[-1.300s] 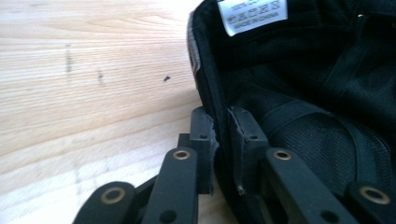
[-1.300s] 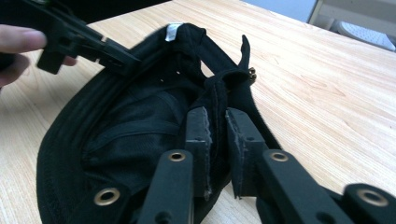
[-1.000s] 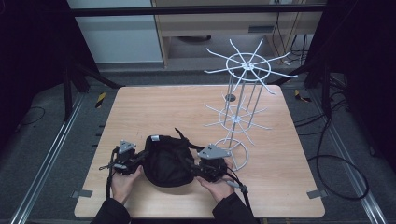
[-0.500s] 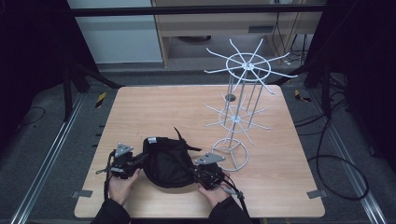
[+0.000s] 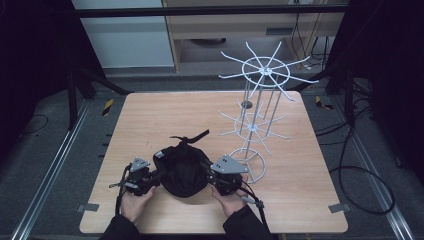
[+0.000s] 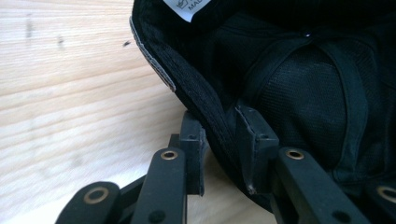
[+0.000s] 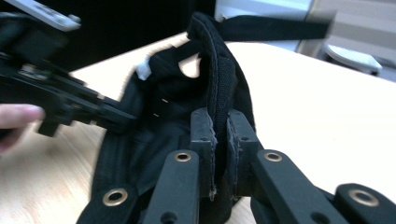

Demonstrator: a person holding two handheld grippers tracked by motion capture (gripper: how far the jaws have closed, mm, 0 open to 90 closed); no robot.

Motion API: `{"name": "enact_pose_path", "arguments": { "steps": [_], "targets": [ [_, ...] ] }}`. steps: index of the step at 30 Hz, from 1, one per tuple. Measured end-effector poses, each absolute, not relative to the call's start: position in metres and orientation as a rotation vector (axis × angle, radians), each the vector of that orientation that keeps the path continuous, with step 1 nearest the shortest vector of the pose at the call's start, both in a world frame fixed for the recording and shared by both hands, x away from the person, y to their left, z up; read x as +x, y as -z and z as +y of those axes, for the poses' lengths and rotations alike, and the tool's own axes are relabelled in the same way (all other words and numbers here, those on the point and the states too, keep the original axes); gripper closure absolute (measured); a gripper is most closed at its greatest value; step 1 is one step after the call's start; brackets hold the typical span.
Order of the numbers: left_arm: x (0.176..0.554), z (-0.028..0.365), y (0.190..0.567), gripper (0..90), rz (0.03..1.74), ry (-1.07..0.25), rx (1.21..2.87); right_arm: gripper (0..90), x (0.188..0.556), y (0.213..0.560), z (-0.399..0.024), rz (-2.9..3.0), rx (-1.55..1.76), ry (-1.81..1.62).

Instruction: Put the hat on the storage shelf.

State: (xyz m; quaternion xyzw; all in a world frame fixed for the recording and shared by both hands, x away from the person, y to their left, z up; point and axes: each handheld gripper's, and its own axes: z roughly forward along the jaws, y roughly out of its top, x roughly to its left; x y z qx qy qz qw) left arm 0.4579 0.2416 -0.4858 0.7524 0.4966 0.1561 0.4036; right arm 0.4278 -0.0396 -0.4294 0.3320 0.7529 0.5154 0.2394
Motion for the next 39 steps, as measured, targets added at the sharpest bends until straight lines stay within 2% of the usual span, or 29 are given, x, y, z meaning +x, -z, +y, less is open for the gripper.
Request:
{"name": "enact_pose_path", "arguments": {
  "steps": [5, 11, 14, 19, 27, 39],
  "targets": [
    [0.462, 0.24, 0.488, 71.2, 1.241, -0.377, 1.897, 82.9, 0.427, 0.43, -0.038, 2.085, 0.835, -1.415],
    [0.459, 0.249, 0.484, 63.4, 1.238, -0.358, 1.884, 83.0, 0.427, 0.432, -0.04, 2.101, 0.822, -1.35],
    [0.45, 0.259, 0.469, 58.7, 1.217, -0.38, 1.826, 83.2, 0.428, 0.434, -0.044, 2.084, 0.864, -1.331],
    [0.438, 0.263, 0.452, 56.7, 1.181, -0.402, 1.777, 83.6, 0.428, 0.434, -0.047, 2.064, 0.892, -1.313],
    [0.426, 0.241, 0.422, 57.8, 1.079, -0.365, 1.725, 83.3, 0.425, 0.44, -0.045, 2.073, 0.865, -1.287],
    [0.438, 0.208, 0.408, 53.2, 1.028, -0.347, 1.71, 83.1, 0.421, 0.451, -0.039, 2.097, 0.844, -1.276]
  ]
}}
